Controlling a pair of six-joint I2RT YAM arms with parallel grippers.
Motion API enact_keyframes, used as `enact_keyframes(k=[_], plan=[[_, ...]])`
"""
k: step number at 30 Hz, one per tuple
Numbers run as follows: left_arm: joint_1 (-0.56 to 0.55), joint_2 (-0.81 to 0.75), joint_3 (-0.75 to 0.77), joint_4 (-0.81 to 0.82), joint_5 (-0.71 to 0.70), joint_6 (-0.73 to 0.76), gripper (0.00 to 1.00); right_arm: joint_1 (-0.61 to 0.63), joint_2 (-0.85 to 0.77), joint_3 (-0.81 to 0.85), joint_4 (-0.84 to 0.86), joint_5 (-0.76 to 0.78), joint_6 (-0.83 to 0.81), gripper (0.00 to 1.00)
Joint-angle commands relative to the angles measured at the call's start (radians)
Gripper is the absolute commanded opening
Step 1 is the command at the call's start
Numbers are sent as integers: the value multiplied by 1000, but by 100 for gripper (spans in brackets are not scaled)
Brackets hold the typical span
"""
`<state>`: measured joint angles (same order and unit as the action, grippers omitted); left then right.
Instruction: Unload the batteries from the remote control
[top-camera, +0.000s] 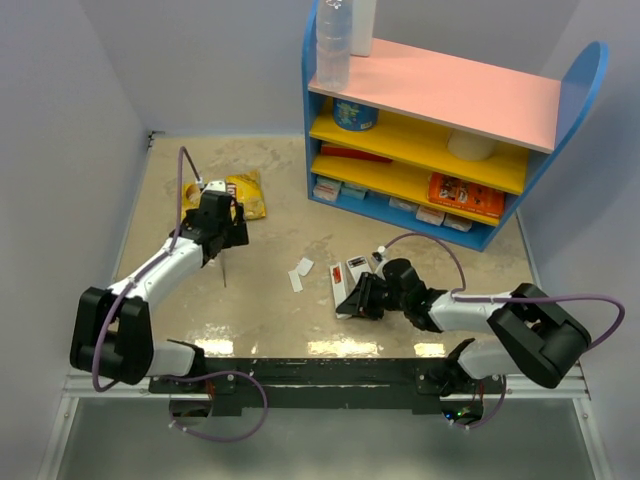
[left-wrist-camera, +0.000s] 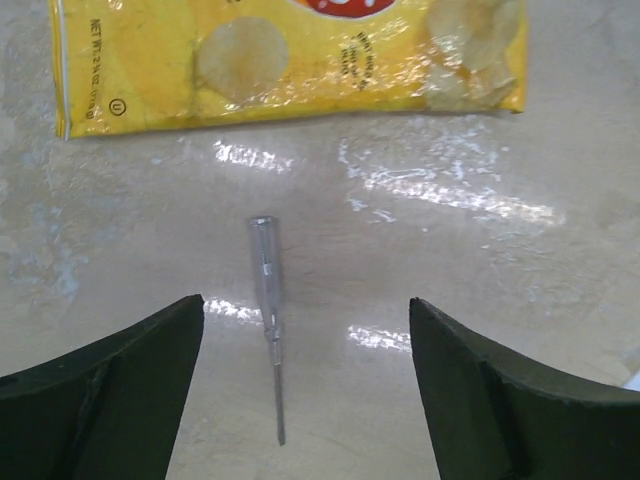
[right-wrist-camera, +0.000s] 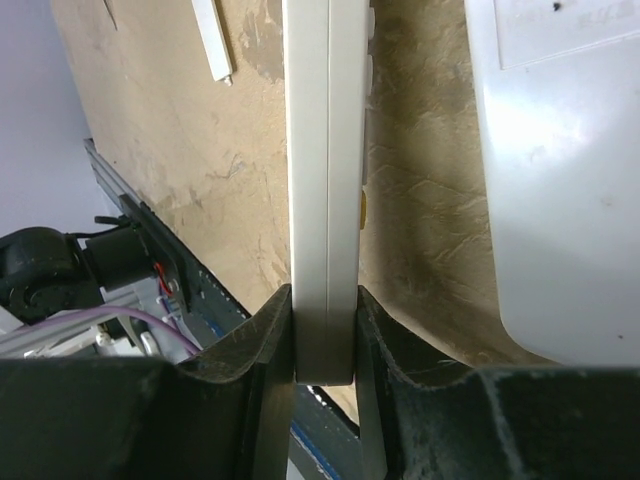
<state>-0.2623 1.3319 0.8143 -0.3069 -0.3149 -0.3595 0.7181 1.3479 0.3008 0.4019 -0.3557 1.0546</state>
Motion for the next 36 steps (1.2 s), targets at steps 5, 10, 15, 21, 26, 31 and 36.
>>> enact_keyframes(k=[5,10,15,21,26,31,36], plan=[[57,171,63,-57,-17,-47,75,4,-85,-5,-69,47,-13,40],[74,245,82,-61,-18,-61,67,6,-235,35,-241,101,-51,51],[74,302,88,-43,28,-46,58,4,-328,66,-353,139,-81,56],[74,354,100,-44,62,-18,38,6,-351,69,-368,139,-94,56],[74,362,94,-40,97,-4,17,4,-308,41,-313,139,-105,55],[74,363,98,-41,140,25,0,6,-268,34,-276,153,-136,54],[74,305,95,-40,191,37,0,15,-271,82,-322,178,-211,55]])
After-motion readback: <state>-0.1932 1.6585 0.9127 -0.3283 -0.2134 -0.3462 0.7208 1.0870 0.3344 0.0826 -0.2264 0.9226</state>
